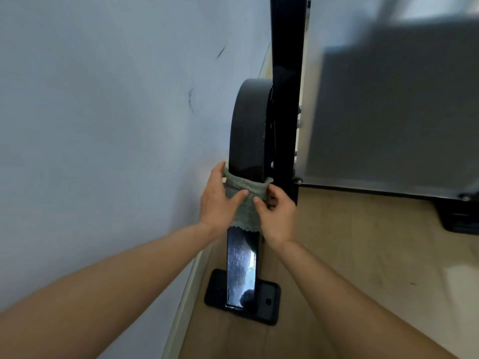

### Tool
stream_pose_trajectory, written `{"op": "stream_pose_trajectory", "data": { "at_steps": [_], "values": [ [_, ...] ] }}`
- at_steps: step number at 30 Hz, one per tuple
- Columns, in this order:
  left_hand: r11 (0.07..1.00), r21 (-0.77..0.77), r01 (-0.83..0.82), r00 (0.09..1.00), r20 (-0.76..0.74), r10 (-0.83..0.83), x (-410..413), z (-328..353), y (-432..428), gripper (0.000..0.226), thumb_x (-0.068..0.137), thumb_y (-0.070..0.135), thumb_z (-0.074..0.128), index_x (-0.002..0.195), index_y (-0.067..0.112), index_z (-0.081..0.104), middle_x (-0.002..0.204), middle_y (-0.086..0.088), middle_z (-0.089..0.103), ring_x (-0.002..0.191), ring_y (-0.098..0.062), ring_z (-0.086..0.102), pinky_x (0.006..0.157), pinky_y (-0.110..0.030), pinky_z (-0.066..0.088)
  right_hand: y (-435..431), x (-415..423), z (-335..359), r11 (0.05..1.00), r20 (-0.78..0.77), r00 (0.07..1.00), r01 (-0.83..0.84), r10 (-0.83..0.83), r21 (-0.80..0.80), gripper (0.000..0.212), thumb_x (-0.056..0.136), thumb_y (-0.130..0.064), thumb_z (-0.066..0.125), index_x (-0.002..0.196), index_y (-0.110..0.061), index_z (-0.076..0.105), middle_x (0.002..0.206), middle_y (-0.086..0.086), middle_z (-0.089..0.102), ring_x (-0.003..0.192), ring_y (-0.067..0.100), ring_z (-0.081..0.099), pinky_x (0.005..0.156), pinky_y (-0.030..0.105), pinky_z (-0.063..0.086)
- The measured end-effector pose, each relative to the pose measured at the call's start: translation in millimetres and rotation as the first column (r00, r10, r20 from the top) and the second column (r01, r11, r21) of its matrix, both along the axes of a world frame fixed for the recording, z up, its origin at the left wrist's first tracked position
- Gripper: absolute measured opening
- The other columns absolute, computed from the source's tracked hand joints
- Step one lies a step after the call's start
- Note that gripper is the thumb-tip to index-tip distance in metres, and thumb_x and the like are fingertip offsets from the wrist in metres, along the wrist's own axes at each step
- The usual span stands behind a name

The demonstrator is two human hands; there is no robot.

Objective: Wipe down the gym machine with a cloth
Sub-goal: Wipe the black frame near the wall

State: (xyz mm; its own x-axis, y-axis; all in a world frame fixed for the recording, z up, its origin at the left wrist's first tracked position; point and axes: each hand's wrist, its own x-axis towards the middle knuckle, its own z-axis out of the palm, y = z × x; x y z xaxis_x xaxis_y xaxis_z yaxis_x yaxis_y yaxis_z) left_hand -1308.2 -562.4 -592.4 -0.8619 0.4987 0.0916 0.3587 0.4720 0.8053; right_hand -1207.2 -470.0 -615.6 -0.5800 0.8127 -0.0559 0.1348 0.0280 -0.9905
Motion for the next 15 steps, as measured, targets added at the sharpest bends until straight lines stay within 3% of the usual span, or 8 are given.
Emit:
{"op": "stream_pose_trajectory", "data": {
  "at_steps": [3, 7, 11, 15],
  "values": [
    [0.998, 0.034, -0.045, 0.999, -0.009, 0.045, -10.9, 19.6, 19.0, 0.08, 0.079, 0.034, 0.081, 0.145, 0.033, 0.035, 0.129, 0.009, 0.059, 0.111, -0.016, 0.063, 0.096, -0.046, 0.055, 25.0, -11.2, 26.8, 0.995, 0.042, 0.998, -0.042, 0.039, 0.086, 0.041, 0.087, -0.015, 0.076, 0.127, -0.013, 0.067, 0.111, -0.001, 0.072, 0.099, 0.013, 0.067, 0.091, 0.026, 0.054],
    [0.984, 0.124, -0.132, 0.991, 0.052, 0.126, -23.4, 48.2, 47.1, 0.071, 0.084, 0.027, 0.081, 0.145, 0.027, 0.044, 0.12, 0.012, 0.057, 0.107, -0.013, 0.061, 0.1, -0.042, 0.053, 54.5, -29.8, 61.6, 0.983, 0.061, 0.994, -0.103, 0.095, 0.15, 0.036, 0.086, -0.016, 0.077, 0.121, -0.015, 0.069, 0.105, -0.001, 0.074, 0.095, 0.015, 0.069, 0.091, 0.037, 0.057],
    [0.943, 0.263, -0.206, 0.974, 0.149, 0.171, -33.3, 67.9, 71.4, 0.061, 0.086, 0.025, 0.079, 0.139, 0.026, 0.05, 0.124, 0.01, 0.059, 0.109, -0.014, 0.062, 0.102, -0.04, 0.052, 75.2, -43.6, 89.0, 0.958, 0.071, 0.986, -0.161, 0.149, 0.237, 0.031, 0.087, -0.01, 0.074, 0.117, -0.016, 0.068, 0.106, 0.0, 0.072, 0.098, 0.018, 0.068, 0.094, 0.042, 0.056],
    [0.909, 0.357, -0.215, 0.967, 0.205, 0.149, -45.6, 83.1, 88.0, 0.052, 0.088, 0.022, 0.078, 0.133, 0.027, 0.053, 0.127, 0.009, 0.061, 0.111, -0.013, 0.063, 0.101, -0.036, 0.052, 83.9, -47.2, 100.7, 0.959, 0.034, 0.979, -0.206, 0.203, 0.195, 0.053, 0.088, -0.006, 0.073, 0.136, -0.02, 0.058, 0.12, -0.003, 0.068, 0.106, 0.018, 0.066, 0.097, 0.042, 0.056]
  ]
}}
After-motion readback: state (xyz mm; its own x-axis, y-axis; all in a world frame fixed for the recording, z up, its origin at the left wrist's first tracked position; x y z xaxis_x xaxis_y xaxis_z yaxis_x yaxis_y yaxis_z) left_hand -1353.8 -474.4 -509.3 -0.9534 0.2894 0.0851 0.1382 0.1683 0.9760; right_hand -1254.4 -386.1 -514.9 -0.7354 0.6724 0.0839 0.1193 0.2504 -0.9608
